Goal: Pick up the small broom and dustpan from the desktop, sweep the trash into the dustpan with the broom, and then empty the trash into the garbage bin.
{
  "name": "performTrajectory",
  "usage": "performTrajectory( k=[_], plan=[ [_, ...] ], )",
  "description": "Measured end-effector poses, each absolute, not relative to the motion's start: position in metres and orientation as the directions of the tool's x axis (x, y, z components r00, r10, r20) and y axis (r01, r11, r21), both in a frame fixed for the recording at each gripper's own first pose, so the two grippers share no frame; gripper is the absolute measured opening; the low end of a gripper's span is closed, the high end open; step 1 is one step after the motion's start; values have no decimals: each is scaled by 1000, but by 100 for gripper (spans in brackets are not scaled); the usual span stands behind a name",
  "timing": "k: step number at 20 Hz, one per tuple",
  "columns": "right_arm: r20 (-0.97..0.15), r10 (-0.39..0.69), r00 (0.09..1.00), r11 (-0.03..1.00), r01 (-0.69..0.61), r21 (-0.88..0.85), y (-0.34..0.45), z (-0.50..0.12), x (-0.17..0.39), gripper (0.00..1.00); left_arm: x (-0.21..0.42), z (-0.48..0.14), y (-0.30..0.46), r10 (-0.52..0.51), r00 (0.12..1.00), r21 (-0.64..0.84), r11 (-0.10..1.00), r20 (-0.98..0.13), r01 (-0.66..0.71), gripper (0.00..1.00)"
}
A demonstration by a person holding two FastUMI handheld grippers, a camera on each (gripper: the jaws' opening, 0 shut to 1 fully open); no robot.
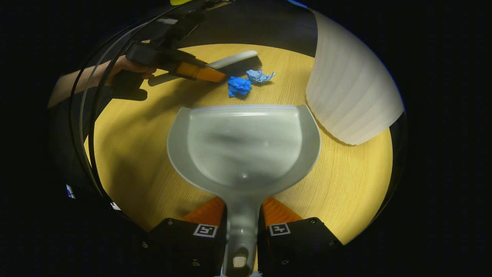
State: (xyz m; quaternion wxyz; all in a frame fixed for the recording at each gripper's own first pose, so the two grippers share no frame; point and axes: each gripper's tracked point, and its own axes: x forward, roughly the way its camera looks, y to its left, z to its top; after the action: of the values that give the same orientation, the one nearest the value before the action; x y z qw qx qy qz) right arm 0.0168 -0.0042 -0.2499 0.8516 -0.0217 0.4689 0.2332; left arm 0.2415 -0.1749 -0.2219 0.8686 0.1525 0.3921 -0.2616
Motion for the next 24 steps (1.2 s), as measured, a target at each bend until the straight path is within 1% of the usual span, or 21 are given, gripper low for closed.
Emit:
performTrajectory(
  k=[4, 5, 6, 7, 10, 11, 12, 15, 16, 18, 19, 20, 21, 24],
  plan=[
    [-807, 380, 452, 889, -419, 184, 0, -245, 19, 35, 231, -227, -196, -394, 482, 22, 757, -783, 653, 40],
    [-806, 381, 453, 889, -419, 184, 4, -240, 21, 34, 226, -226, -200, -409, 461, 8, 741, -787, 672, 42],
    [-805, 380, 455, 889, -420, 182, 8, -233, 24, 34, 222, -224, -206, -428, 438, -4, 719, -791, 695, 40],
    [-805, 379, 456, 889, -421, 180, 12, -226, 26, 34, 218, -222, -211, -447, 417, -13, 695, -792, 719, 39],
    [-802, 381, 460, 890, -418, 183, 22, -202, 32, 34, 216, -209, -221, -482, 391, -10, 640, -784, 769, 41],
    [-801, 381, 461, 890, -417, 183, 26, -195, 35, 34, 212, -208, -224, -493, 383, -16, 629, -781, 777, 39],
    [-801, 380, 463, 891, -415, 183, 33, -187, 38, 34, 214, -199, -224, -504, 371, -31, 623, -779, 781, 37],
    [-798, 378, 469, 894, -410, 183, 52, -152, 54, 34, 200, -186, -220, -531, 340, -69, 608, -776, 791, 37],
    [-797, 378, 471, 895, -407, 184, 59, -137, 59, 34, 193, -183, -217, -534, 324, -83, 604, -781, 793, 41],
    [-793, 377, 478, 897, -401, 185, 66, -101, 67, 34, 177, -187, -213, -531, 289, -106, 592, -797, 799, 37],
    [-793, 375, 480, 899, -397, 185, 72, -84, 74, 34, 170, -192, -215, -535, 286, -105, 586, -795, 804, 41],
    [-791, 375, 484, 900, -393, 187, 69, -73, 81, 34, 167, -190, -217, -541, 288, -102, 579, -790, 809, 40],
    [-789, 374, 487, 902, -390, 187, 73, -61, 88, 34, 163, -189, -220, -546, 286, -107, 577, -787, 810, 41],
    [-785, 368, 498, 907, -379, 185, 82, -29, 110, 34, 159, -185, -222, -553, 291, -137, 606, -781, 784, 37]
  ],
)
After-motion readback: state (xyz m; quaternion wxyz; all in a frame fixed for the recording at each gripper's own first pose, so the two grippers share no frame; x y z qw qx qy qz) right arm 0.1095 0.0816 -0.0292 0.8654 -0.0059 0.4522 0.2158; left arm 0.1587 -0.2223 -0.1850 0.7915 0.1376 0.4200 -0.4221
